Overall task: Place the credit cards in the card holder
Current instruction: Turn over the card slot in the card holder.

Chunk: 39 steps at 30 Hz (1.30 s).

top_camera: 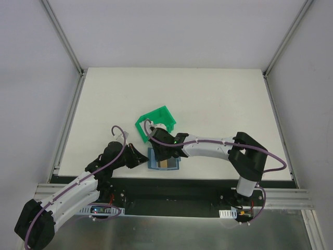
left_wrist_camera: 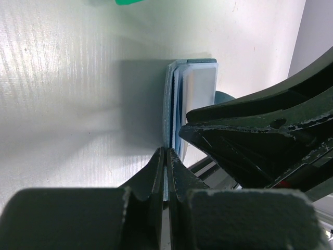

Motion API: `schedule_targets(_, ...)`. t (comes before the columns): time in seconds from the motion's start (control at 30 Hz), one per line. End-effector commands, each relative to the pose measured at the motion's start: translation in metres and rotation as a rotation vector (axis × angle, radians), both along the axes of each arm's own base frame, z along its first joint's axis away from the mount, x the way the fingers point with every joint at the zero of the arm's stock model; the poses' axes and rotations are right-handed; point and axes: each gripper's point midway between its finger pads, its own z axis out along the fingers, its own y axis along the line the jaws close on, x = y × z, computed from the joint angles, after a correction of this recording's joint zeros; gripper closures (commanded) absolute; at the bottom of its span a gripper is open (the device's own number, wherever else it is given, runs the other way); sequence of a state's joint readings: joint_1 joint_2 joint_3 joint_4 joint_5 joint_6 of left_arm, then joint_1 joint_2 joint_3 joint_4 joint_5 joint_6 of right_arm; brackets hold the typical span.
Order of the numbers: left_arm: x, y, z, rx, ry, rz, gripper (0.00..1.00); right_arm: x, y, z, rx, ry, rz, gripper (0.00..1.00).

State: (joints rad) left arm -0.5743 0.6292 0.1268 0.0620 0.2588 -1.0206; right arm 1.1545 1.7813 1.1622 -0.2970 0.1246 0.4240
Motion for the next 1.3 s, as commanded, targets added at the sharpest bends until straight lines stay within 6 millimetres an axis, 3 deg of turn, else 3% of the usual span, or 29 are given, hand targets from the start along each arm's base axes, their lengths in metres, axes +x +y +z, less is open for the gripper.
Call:
schedule_targets(0.0,0.004,-0.002,0.006,-0.006,-0.023,-0.005,1.0,0.007,-0.013,0.019,-0.048,-0.062,-0.01,0.75)
schedule_targets(0.37,0.003,0.001,-0.001,0.002,-0.002,0.012,1.0,0.008,-0.028,0.038,-0.042,-0.107,-0.031,0.76)
schedule_targets(0.7,0.002,0.002,-0.004,0.006,0.017,0.023,1.0,-0.001,-0.06,0.025,-0.11,-0.09,-0.076,0.77)
schedule_targets(0.9,0.002,0.002,-0.006,0.007,0.024,0.024,1.0,0.003,-0.081,0.03,-0.172,-0.124,-0.112,0.7)
schedule_targets(1.13,0.001,0.004,-0.009,0.016,0.034,0.032,1.0,0.01,-0.064,0.055,-0.094,-0.166,-0.088,0.64)
schedule_targets(1.27,0.0,0.006,-0.015,0.012,0.059,0.054,1.0,0.015,-0.057,0.058,-0.098,-0.176,-0.07,0.64)
